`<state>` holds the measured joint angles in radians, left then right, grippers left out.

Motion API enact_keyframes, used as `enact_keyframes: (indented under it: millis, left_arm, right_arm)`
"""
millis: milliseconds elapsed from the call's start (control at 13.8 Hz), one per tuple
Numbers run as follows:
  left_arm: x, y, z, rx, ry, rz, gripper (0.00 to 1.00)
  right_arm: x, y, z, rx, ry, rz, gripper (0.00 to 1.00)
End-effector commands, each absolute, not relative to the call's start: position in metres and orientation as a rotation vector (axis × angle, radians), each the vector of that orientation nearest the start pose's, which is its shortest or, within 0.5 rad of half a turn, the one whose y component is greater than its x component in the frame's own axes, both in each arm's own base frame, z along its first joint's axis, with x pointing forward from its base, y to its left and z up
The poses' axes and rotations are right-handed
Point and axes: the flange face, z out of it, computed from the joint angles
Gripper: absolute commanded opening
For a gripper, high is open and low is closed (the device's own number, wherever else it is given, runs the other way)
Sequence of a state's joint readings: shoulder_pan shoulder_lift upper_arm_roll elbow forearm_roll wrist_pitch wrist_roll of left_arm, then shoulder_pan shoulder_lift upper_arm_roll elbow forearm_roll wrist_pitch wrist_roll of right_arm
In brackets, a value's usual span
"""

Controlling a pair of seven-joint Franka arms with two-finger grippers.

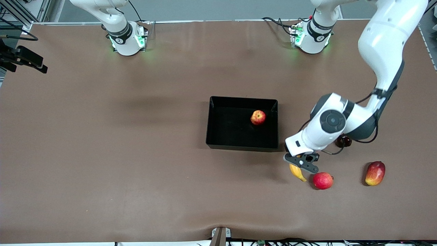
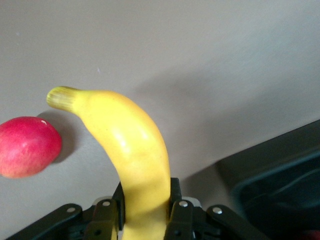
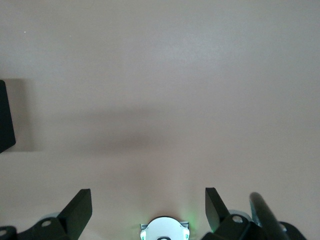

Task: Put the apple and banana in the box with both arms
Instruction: 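Lift and carry the banana over the box with the left gripper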

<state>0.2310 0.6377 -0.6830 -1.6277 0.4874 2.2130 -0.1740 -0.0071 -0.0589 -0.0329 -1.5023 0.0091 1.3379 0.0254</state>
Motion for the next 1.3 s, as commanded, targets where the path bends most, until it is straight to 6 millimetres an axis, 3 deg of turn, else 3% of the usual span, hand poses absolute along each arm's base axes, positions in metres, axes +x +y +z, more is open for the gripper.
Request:
enact_keyframes:
  millis: [0,72,289,434,723,1157,1229]
  left_arm:
    - [0.641,-0.250,0.353,-3.130,0.568,-0.180,0.00]
    - [0.637,-0.263,0.360,-3.144,0.532,-0.180,0.00]
    - [0.617,-0.330,0.382,-3.181,0.439,-0.184,0.00]
    - [0.600,-0.373,0.384,-3.198,0.409,-0.170,0.00]
    - [0.568,-0.437,0.363,-3.239,0.308,-0.109,0.00]
    - [0.528,-0.494,0.311,-3.139,0.363,-0.103,0.00]
    - [0.528,-0.495,0.302,-3.132,0.357,-0.089,0.00]
  right_arm:
    - [0.507,-0.030,0.670,-3.128,0.102,0.173,1.00]
    - [0.507,-0.030,0.670,-3.128,0.097,0.175,1.00]
    - [0.507,-0.030,0.670,-3.127,0.095,0.178,1.00]
    - [0.508,-0.030,0.667,-3.127,0.095,0.182,1.00]
    - [0.509,-0.035,0.667,-3.121,0.107,0.172,1.00]
    - [0.515,-0.037,0.663,-3.094,0.114,0.152,1.00]
    - [0.515,-0.036,0.663,-3.093,0.111,0.154,1.00]
